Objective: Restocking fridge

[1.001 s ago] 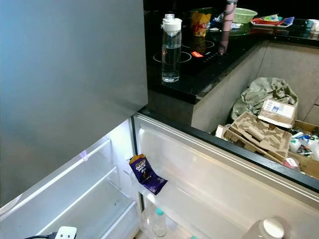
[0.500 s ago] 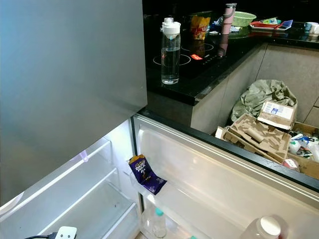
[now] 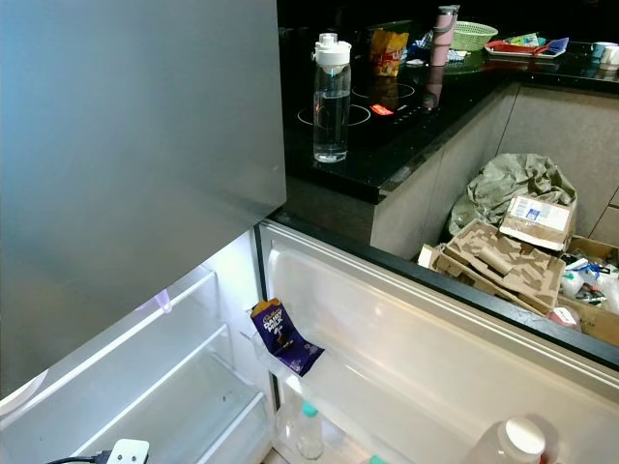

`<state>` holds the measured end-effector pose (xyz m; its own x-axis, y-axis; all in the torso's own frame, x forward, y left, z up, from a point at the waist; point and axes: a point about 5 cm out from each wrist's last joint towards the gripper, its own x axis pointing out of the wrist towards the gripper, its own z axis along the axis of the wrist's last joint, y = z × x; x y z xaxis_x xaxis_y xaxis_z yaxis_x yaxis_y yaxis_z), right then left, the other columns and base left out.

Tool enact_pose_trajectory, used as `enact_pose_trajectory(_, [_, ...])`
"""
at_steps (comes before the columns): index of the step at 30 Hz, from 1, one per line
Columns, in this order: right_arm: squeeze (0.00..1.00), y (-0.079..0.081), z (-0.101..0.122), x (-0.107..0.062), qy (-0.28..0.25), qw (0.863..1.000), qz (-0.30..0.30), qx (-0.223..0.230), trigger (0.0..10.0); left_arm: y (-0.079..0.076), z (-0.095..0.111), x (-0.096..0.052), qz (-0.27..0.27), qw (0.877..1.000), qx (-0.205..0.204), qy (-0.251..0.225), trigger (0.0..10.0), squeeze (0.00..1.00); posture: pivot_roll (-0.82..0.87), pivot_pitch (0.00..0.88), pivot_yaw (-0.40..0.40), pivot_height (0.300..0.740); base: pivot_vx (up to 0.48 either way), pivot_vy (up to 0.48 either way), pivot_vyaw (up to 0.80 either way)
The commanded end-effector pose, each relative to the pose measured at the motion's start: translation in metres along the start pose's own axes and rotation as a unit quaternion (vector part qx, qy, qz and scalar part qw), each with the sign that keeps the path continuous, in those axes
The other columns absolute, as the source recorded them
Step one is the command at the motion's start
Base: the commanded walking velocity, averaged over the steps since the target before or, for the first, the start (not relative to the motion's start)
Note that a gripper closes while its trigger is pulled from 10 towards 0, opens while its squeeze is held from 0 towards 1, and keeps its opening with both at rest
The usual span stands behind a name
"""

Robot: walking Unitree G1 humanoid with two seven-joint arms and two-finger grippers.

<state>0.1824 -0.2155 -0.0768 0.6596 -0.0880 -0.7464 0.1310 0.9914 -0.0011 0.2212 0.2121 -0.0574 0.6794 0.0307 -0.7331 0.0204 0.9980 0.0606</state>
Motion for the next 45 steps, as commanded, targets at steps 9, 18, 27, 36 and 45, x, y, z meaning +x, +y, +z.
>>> enact_pose_trajectory(9, [0.00,-0.002,-0.010,-0.003,0.016,1.000,-0.002,0.008,10.0,-0.001,-0.009,-0.002,-0.002,1.000,0.001,0.015,10.0,0.00,-0.09,0.144,0.043,0.721,-0.351,0.000,0.00])
enact_pose_trajectory(18, [0.00,-0.002,-0.010,-0.003,0.016,1.000,-0.002,0.007,10.0,0.000,-0.010,-0.002,0.002,1.000,-0.002,0.019,10.0,0.00,-0.09,0.145,0.041,0.721,-0.228,0.000,0.00])
enact_pose_trajectory(27, [0.00,-0.001,-0.012,-0.003,0.017,1.000,-0.001,0.008,10.0,0.002,-0.011,-0.002,0.003,1.000,0.006,0.024,10.0,0.00,-0.09,0.146,0.044,0.721,0.000,0.000,0.00])
enact_pose_trajectory(36, [0.00,0.000,-0.014,-0.004,0.019,1.000,0.001,0.009,10.0,0.002,-0.011,-0.002,0.001,1.000,0.005,0.024,10.0,0.00,-0.09,0.142,0.047,0.721,0.000,0.000,0.00])
enact_pose_trajectory(45, [0.00,0.000,-0.020,-0.005,0.039,0.999,-0.006,0.012,10.0,0.000,-0.009,-0.002,-0.011,1.000,0.019,0.022,10.0,0.00,-0.09,0.135,0.050,0.721,0.000,0.000,0.00])
